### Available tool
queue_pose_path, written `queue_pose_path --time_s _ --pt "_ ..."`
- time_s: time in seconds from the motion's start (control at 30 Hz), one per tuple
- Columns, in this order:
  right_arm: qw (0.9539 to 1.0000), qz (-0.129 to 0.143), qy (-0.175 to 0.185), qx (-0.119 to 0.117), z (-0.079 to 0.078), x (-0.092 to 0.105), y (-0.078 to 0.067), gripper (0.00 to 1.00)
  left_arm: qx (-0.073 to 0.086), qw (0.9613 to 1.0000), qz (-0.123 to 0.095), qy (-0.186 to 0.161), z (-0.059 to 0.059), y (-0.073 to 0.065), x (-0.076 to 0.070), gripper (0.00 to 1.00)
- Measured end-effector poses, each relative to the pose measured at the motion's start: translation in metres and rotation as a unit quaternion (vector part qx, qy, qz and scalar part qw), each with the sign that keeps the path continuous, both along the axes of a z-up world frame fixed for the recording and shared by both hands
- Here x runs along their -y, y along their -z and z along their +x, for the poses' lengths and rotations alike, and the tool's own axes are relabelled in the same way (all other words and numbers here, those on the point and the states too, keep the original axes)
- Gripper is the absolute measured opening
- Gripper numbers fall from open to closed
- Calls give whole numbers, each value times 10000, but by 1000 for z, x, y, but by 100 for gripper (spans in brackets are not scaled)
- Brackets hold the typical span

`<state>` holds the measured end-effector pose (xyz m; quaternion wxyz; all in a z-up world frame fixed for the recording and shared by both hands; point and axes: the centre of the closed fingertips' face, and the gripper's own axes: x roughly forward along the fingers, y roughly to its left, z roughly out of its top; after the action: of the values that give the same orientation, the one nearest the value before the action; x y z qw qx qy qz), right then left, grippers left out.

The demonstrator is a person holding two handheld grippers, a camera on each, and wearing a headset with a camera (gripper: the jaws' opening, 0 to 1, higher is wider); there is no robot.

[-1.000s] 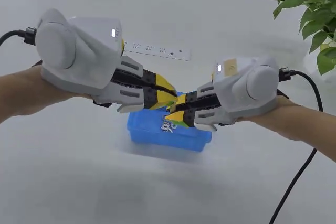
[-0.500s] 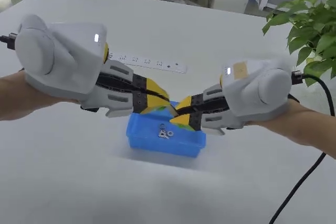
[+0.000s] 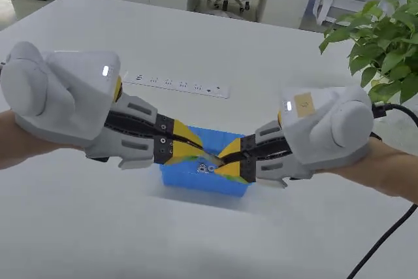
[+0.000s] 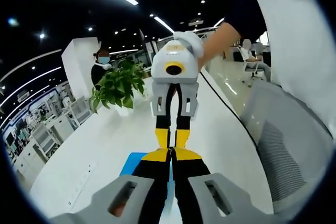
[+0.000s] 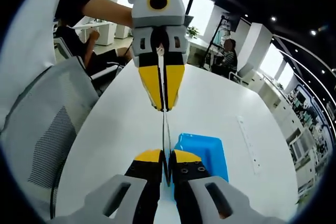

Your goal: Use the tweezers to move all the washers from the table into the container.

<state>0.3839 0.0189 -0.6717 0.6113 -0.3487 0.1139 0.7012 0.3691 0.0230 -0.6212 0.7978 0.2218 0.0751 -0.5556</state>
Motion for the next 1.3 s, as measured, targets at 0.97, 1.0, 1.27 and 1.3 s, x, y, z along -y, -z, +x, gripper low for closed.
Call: queue_pose_path --time_s 0.97,1.0,1.27,1.3 --pt "9972 -718 -105 -190 -9 10 59 7 -482 9925 1117 82 -2 91 -7 5" --pt "9971 -720 -91 -216 -9 10 61 7 -545 9921 1127 53 0 96 -7 5" --pt "9951 -925 -38 -342 -5 9 93 7 -963 9864 1329 -2 6 136 -6 5" --pt "9948 -951 -23 -354 -4 9 97 7 -1055 9850 1362 -33 7 144 -7 5"
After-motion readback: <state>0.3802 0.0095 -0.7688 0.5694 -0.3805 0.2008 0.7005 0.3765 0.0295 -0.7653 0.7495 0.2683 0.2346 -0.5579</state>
